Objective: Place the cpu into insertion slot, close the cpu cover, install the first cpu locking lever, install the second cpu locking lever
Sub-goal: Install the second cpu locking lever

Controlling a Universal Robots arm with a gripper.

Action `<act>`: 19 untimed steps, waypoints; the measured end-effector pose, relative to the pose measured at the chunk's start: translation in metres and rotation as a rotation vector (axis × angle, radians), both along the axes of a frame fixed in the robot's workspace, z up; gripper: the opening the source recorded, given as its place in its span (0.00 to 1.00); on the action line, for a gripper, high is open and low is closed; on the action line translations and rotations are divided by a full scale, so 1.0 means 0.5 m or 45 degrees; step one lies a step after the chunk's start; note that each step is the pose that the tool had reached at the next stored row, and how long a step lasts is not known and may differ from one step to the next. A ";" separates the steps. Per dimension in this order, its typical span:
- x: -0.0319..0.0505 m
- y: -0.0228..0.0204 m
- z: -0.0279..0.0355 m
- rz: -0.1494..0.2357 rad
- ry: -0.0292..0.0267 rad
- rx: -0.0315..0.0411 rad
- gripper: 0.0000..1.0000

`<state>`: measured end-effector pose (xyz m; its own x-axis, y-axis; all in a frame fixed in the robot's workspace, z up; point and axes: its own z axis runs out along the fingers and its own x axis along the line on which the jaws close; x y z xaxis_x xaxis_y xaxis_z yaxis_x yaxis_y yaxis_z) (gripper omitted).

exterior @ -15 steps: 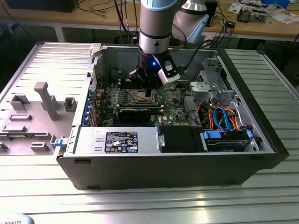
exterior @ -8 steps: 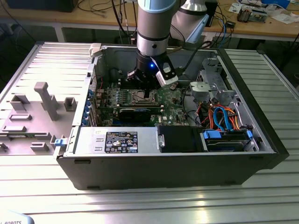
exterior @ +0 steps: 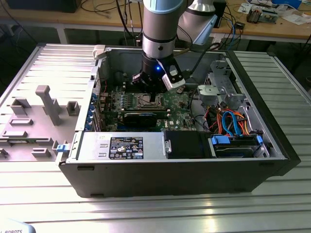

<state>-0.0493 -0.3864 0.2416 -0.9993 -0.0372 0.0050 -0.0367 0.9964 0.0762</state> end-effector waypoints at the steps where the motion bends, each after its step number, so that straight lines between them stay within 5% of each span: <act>1: 0.000 -0.0024 0.000 0.000 0.0002 0.0134 0.11; 3: 0.000 -0.0090 0.000 0.000 0.0003 0.0357 0.11; 6: 0.000 -0.0156 0.000 0.000 0.0015 0.0374 0.11; 9: -0.005 -0.0197 -0.001 0.000 0.0194 0.0373 0.11; 13: -0.013 -0.0306 -0.005 0.000 0.0332 0.0381 0.11; 19: -0.041 -0.0403 -0.011 0.000 0.0438 0.0627 0.11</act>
